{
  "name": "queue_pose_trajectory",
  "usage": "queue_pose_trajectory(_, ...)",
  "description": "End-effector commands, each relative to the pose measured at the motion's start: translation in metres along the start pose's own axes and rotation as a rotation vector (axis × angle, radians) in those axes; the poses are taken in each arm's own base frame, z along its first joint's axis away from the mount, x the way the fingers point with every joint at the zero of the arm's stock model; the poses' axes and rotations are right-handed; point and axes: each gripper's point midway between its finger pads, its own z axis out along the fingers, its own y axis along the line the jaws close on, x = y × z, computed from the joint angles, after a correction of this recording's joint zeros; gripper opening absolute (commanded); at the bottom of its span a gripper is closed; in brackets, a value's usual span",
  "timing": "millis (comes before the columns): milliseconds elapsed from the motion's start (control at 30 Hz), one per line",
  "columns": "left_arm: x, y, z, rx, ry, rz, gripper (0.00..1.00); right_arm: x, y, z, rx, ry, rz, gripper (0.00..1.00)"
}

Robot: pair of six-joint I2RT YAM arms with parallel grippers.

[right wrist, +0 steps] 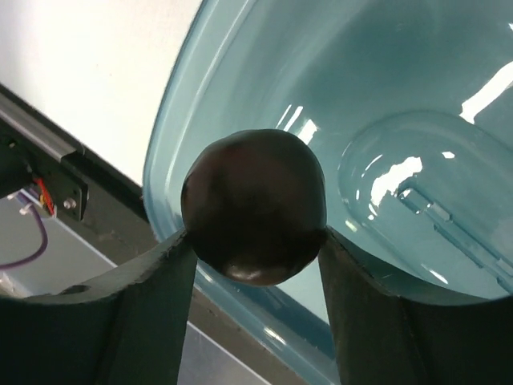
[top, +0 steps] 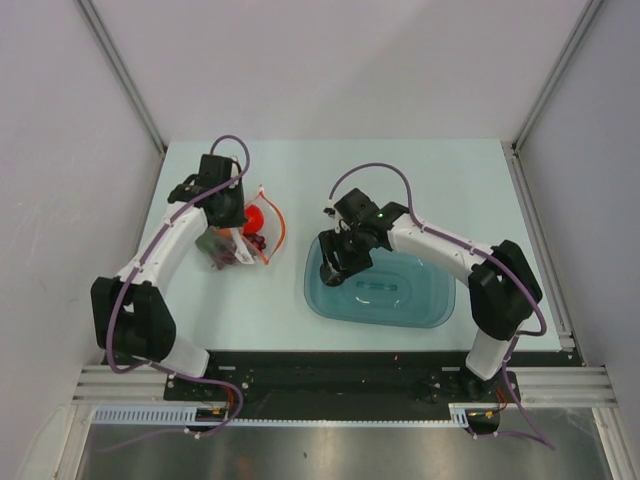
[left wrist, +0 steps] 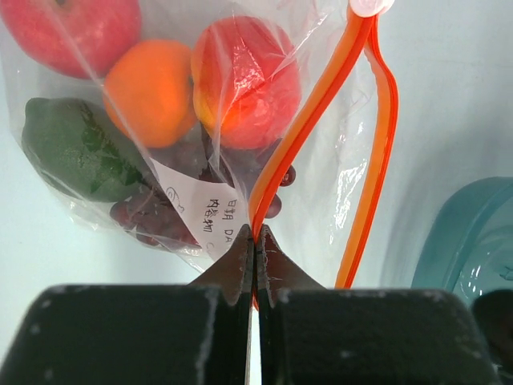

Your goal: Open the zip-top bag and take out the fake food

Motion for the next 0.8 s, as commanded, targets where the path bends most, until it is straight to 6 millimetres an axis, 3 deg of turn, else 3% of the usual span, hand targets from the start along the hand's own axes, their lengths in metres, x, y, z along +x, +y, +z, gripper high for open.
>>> queue_pose_trajectory(0,-0.009,-0.003,-0.017,0.036,-0.060,0.004,0.00,-0.006,-0.007,0.013,0.043,-0.032,0.010,0.75)
queue_pose_trajectory(133,-0.004,-0.001,-0.023,0.040,-0.073,0.011,0.00,0.004,-0.009,0.018,0.072,-0.005,0.013,0.91)
queue_pose_trajectory(233,-0.002,0.000,-0.026,0.042,-0.081,0.014,0.00,0.004,-0.010,0.017,0.090,-0.013,0.013,0.95)
queue_pose_trajectory(300,-0.002,0.000,-0.029,0.045,-0.085,0.018,0.00,-0.006,-0.008,0.011,0.107,-0.073,-0.011,0.95)
queue_pose_trajectory(433,-0.002,0.001,-0.032,0.041,-0.092,0.019,0.00,-0.042,0.027,-0.009,0.015,-0.252,-0.095,0.93)
queue_pose_trajectory(467,-0.003,0.001,-0.033,0.045,-0.097,0.018,0.00,-0.057,0.043,-0.011,-0.033,-0.318,-0.138,0.92)
queue_pose_trajectory(533,-0.003,0.000,-0.035,0.050,-0.106,0.019,0.00,-0.081,0.058,-0.011,-0.075,-0.410,-0.160,0.84)
queue_pose_trajectory(633,-0.004,0.001,-0.036,0.045,-0.105,0.019,0.00,-0.115,0.070,-0.006,-0.097,-0.506,-0.113,0.76)
queue_pose_trajectory(667,-0.005,0.000,-0.037,0.049,-0.108,0.020,0.00,-0.120,0.067,0.009,-0.085,-0.493,-0.094,0.70)
queue_pose_trajectory(700,-0.005,0.000,-0.037,0.051,-0.109,0.021,0.00,-0.140,0.082,-0.001,-0.116,-0.535,-0.070,0.68)
queue_pose_trajectory(733,-0.007,-0.001,-0.038,0.054,-0.114,0.020,0.00,-0.145,0.086,0.003,-0.120,-0.524,-0.057,0.67)
queue_pose_trajectory(767,-0.007,-0.002,-0.038,0.057,-0.117,0.020,0.00,-0.145,0.083,0.028,-0.119,-0.470,-0.041,0.62)
